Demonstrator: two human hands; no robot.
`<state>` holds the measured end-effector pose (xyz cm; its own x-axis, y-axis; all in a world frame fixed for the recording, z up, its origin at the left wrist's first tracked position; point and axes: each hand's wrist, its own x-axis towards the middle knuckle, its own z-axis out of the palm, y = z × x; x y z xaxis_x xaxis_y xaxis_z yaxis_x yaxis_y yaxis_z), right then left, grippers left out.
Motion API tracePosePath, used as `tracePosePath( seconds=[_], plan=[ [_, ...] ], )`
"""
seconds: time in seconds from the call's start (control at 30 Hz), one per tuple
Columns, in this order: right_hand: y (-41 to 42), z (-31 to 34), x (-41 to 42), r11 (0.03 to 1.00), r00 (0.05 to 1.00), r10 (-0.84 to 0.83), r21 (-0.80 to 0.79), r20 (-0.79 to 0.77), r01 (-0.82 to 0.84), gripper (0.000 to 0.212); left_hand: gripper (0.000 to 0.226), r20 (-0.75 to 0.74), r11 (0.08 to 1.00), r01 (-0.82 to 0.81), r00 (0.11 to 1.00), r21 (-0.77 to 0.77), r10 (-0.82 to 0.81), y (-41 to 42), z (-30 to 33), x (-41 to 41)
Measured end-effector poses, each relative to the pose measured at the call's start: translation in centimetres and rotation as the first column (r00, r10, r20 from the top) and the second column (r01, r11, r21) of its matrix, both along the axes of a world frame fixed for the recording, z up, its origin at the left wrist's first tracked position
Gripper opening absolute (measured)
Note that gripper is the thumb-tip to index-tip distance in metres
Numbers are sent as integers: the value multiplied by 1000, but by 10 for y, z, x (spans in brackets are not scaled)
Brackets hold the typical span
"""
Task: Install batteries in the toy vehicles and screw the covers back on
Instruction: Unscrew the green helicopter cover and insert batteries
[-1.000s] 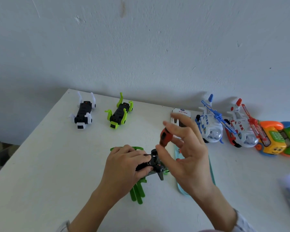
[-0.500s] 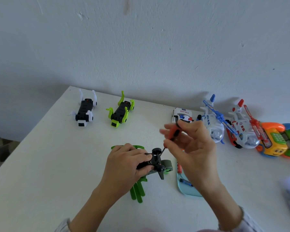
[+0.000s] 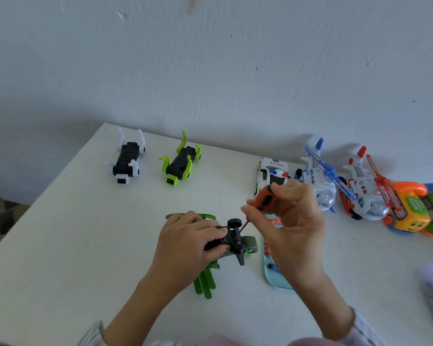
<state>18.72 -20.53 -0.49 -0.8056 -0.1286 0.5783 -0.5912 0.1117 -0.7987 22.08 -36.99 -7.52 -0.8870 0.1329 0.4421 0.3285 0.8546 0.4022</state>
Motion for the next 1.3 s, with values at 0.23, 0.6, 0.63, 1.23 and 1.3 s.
tracePosePath(
  seconds=[0.23, 0.6, 0.63, 1.23, 1.3],
  plan=[
    [3, 4, 0, 999, 999, 34, 36, 27, -35, 55, 31, 4, 1000, -10, 1000, 11, 10, 1, 2, 2],
    [3, 0, -1, 989, 981, -116, 69, -153, 128, 33, 32, 20, 1000, -18, 1000, 8, 18, 2, 3, 4],
    [5, 3, 1, 991, 988, -73, 98, -133, 86, 31, 32, 20, 1000, -22, 1000, 8, 22, 2, 3, 4],
    [10, 12, 5, 992, 975, 127, -31, 184, -123, 48, 35, 30, 999, -34, 999, -31, 35, 1, 5, -2],
    [10, 14, 6, 986, 963, 168, -22, 211, -167, 48, 34, 24, 999, -33, 999, -33, 33, 1, 5, -2]
  ],
)
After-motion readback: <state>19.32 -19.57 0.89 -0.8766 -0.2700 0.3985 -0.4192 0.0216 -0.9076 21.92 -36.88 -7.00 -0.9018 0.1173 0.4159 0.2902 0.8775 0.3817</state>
